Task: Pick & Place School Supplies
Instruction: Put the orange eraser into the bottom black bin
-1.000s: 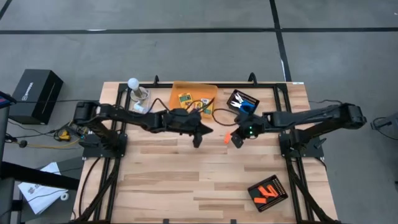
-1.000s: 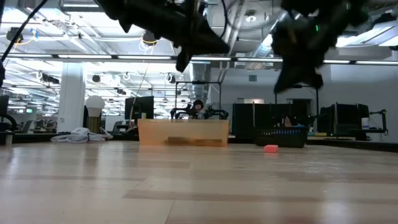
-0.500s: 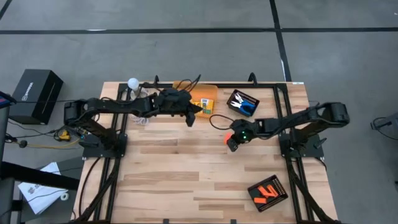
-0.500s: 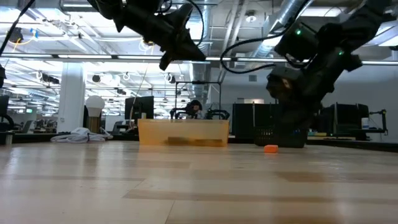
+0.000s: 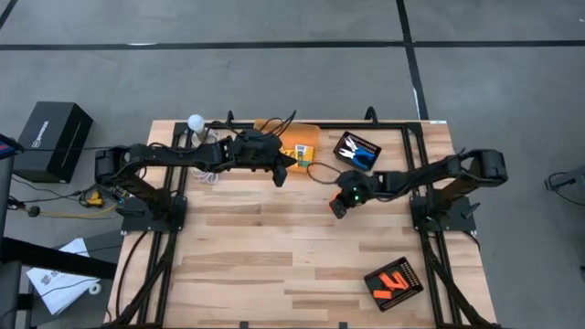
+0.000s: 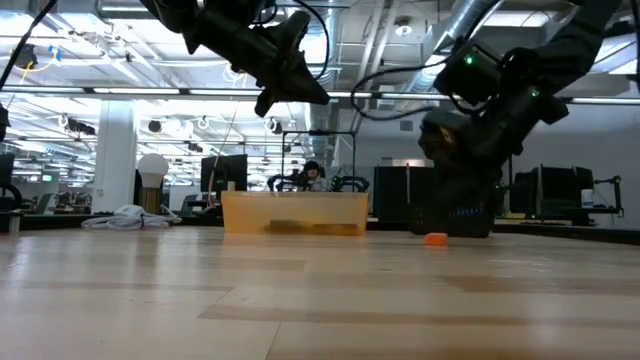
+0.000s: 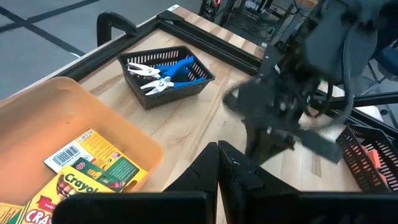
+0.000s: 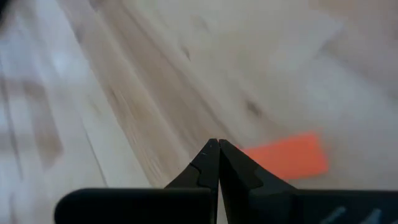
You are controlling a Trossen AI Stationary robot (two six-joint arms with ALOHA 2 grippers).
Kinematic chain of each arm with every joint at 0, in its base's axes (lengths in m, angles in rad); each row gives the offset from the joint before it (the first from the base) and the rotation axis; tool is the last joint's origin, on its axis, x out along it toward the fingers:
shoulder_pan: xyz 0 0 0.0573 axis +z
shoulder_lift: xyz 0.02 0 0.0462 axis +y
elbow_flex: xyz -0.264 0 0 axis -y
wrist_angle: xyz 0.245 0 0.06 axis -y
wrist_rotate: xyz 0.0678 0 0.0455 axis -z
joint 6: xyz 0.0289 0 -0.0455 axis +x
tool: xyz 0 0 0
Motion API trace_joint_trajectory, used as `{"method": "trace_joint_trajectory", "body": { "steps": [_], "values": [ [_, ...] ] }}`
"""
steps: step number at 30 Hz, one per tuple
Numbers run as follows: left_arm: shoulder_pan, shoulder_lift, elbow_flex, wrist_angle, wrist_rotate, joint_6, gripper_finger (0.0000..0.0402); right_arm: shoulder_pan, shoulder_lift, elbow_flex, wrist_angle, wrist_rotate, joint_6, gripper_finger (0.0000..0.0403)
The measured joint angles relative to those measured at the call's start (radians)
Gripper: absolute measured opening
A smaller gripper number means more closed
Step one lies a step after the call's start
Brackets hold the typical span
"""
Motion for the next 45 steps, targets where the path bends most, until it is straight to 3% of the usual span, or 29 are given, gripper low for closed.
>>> {"method": "trace_joint_trajectory", "body": {
  "steps": [5,12,19,29,45],
  "values": [
    [0.0,0.0,0.0,-0.004,0.012,0.0,0.0,-0.047,-0.074,0.002,-0.066,0.001,-0.044,0.0],
    [0.005,0.0,0.0,-0.01,0.012,0.003,0.0,-0.079,-0.027,0.0,-0.189,-0.035,-0.119,0.0],
    [0.008,0.0,0.0,-0.015,0.013,0.003,0.0,-0.079,0.019,0.0,-0.117,-0.09,-0.126,0.0],
    [0.008,0.0,0.0,-0.015,0.037,0.003,0.0,-0.084,-0.087,0.0,-0.128,-0.097,-0.12,0.0],
    [0.013,0.0,0.0,-0.019,0.036,0.003,0.0,-0.098,0.014,0.001,-0.06,-0.121,-0.144,0.0]
  ]
}}
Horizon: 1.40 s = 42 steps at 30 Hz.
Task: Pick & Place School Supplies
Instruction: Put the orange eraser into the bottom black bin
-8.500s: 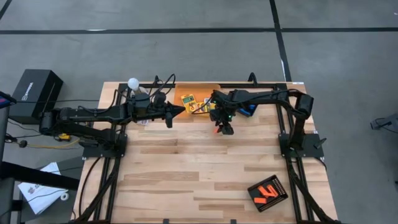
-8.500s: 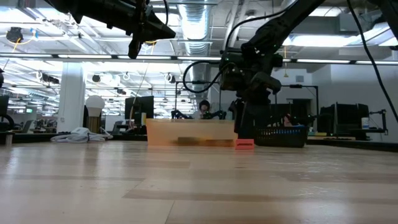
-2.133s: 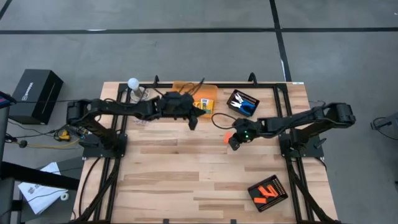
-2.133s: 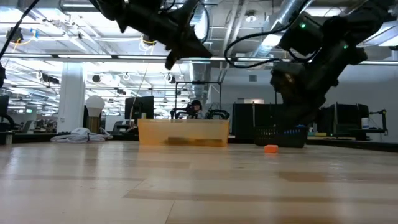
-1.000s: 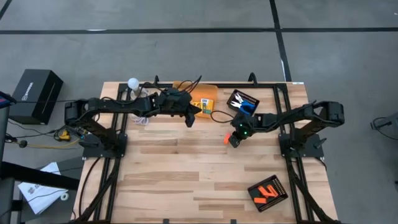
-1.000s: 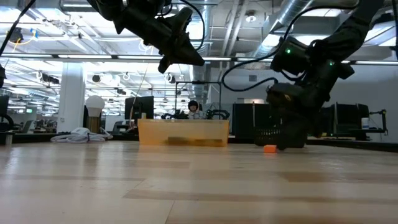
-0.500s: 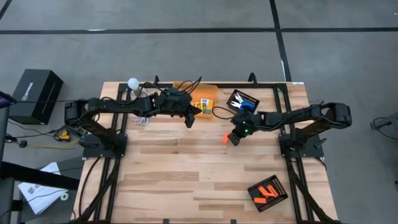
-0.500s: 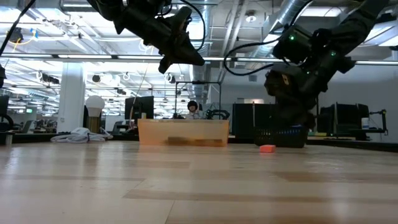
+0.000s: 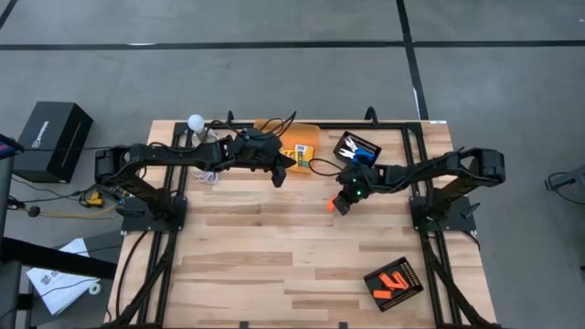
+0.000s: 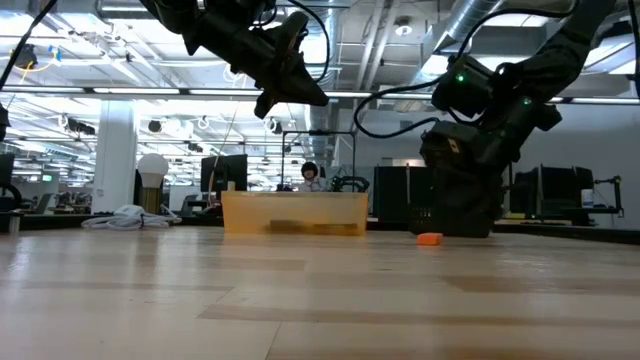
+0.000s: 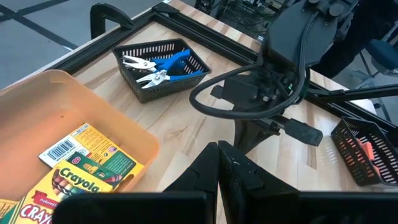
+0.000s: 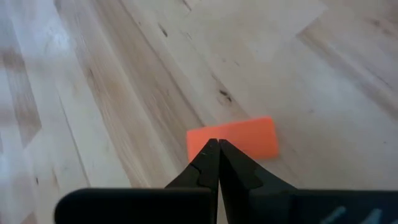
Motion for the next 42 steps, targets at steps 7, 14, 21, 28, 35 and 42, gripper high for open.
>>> {"method": "trace_joint_trajectory", "body": {
  "steps": [7,14,21,28,35,42],
  "values": [
    [0.001,0.0,0.0,-0.002,0.0,0.0,0.0,0.001,0.0,0.0,-0.025,-0.009,-0.011,0.0],
    [0.001,0.0,0.0,-0.003,-0.001,0.0,0.0,-0.006,-0.002,-0.04,-0.006,-0.017,-0.009,0.0],
    [0.001,0.0,0.0,-0.004,0.0,0.0,0.0,-0.012,-0.023,-0.048,0.017,-0.059,0.015,0.0],
    [0.001,0.0,0.0,-0.004,0.0,0.0,0.0,-0.012,-0.043,-0.047,0.019,-0.062,0.016,0.0],
    [0.001,0.0,0.0,-0.004,0.0,0.0,0.0,-0.025,-0.043,-0.047,0.063,-0.062,0.019,0.0],
    [0.006,0.0,0.0,-0.003,0.0,0.007,0.0,-0.066,-0.042,-0.046,0.083,-0.062,0.009,0.0]
  ]
}}
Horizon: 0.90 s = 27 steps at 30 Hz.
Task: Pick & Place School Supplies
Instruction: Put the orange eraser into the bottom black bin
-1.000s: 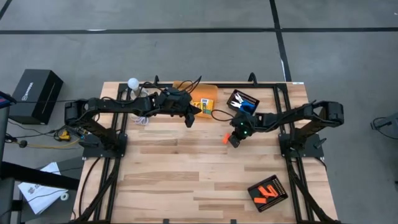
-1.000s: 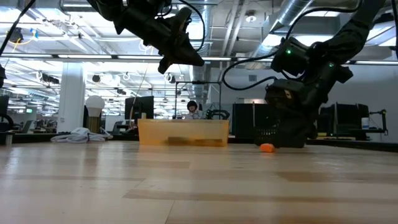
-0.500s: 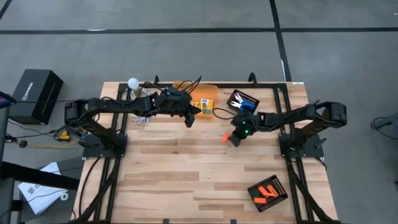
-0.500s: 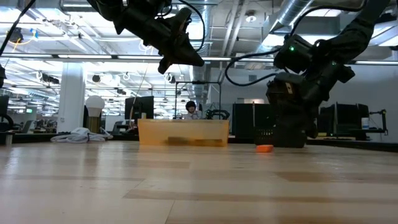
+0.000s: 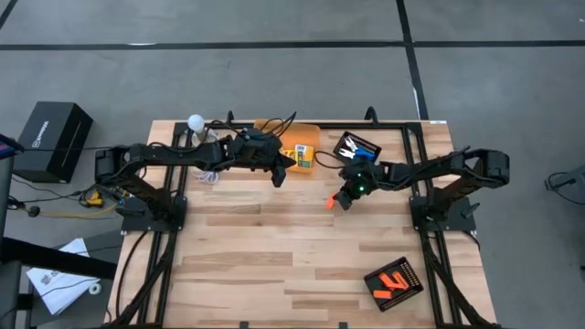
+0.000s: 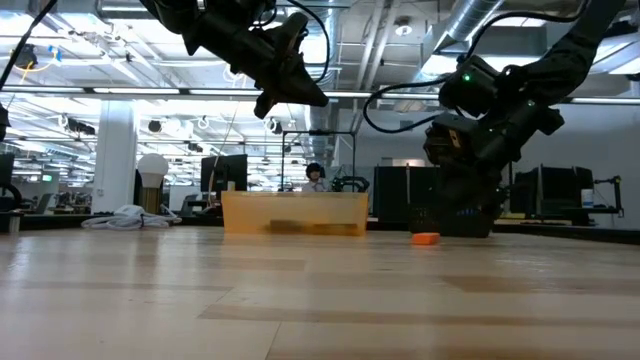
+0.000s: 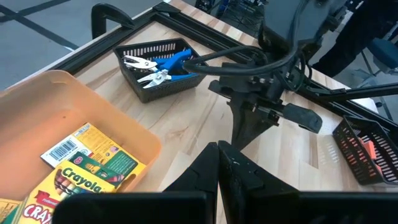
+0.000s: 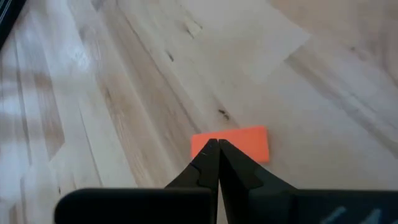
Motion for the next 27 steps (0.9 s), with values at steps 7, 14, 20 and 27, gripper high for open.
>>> {"method": "trace_joint_trajectory", "body": {
  "steps": [7,14,20,27],
  "values": [
    [0.007,0.0,0.0,0.0,0.0,0.0,0.0,-0.005,0.007,0.0,-0.007,-0.002,-0.017,0.0],
    [0.008,0.0,0.0,-0.008,0.0,0.001,0.0,-0.005,0.072,0.0,0.015,-0.026,-0.019,0.0],
    [0.008,0.0,0.0,-0.013,0.0,0.001,0.0,-0.005,0.092,0.0,0.042,-0.048,-0.019,0.0],
    [0.008,0.0,-0.055,-0.01,0.01,-0.033,0.0,-0.003,0.092,0.0,0.022,-0.051,-0.03,0.0]
  ]
}}
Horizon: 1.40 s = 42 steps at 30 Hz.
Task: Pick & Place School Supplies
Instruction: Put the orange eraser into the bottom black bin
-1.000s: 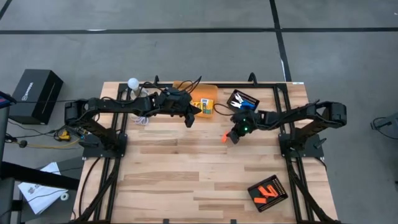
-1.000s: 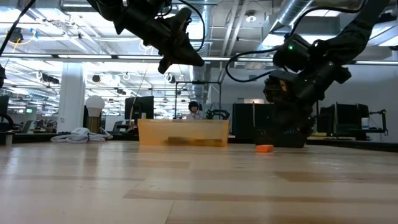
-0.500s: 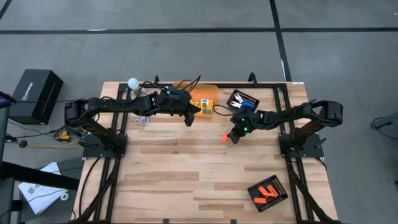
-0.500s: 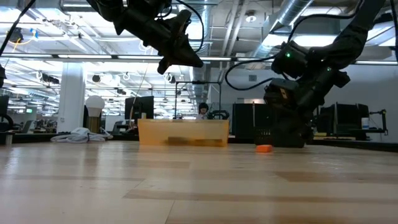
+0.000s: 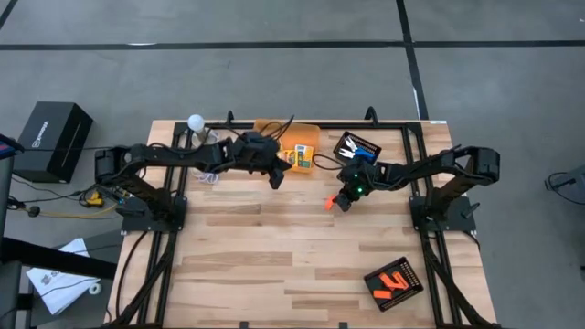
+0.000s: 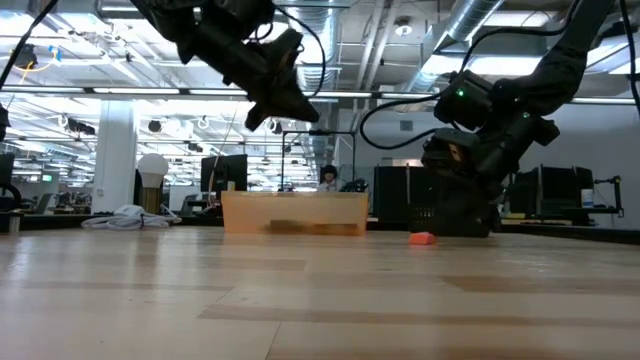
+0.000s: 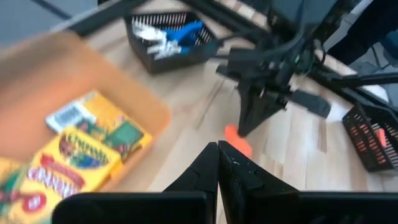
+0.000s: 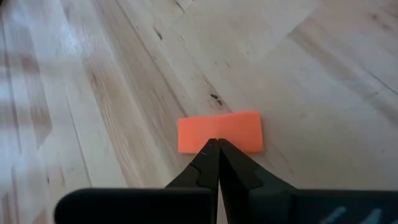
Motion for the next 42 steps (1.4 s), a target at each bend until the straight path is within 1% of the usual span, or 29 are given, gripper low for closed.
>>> {"method": "trace_joint_trajectory", "body": {
  "steps": [6,13,22,25,29,32,42],
  "values": [
    [-0.004,-0.003,-0.045,0.006,0.002,-0.033,0.0,0.0,0.0,0.0,-0.021,-0.01,-0.005,0.0],
    [-0.001,-0.003,-0.046,0.046,0.004,-0.034,0.0,0.002,0.002,-0.001,-0.07,-0.018,-0.024,0.0],
    [-0.001,-0.003,-0.046,0.051,0.007,-0.034,0.0,0.002,0.001,-0.002,-0.081,-0.013,-0.031,0.0],
    [-0.001,-0.01,-0.047,0.053,0.007,-0.035,0.0,0.002,-0.013,-0.008,-0.046,-0.009,-0.005,0.0],
    [0.002,-0.023,-0.047,0.07,0.007,-0.03,0.0,-0.001,-0.039,-0.003,0.066,0.01,0.025,0.0],
    [0.004,-0.022,-0.047,0.07,0.005,-0.029,0.0,-0.01,-0.024,-0.008,0.051,0.01,0.026,0.0],
    [0.004,-0.022,-0.047,0.073,0.004,-0.027,0.0,-0.006,0.04,-0.004,0.112,-0.018,0.025,0.0]
  ]
}}
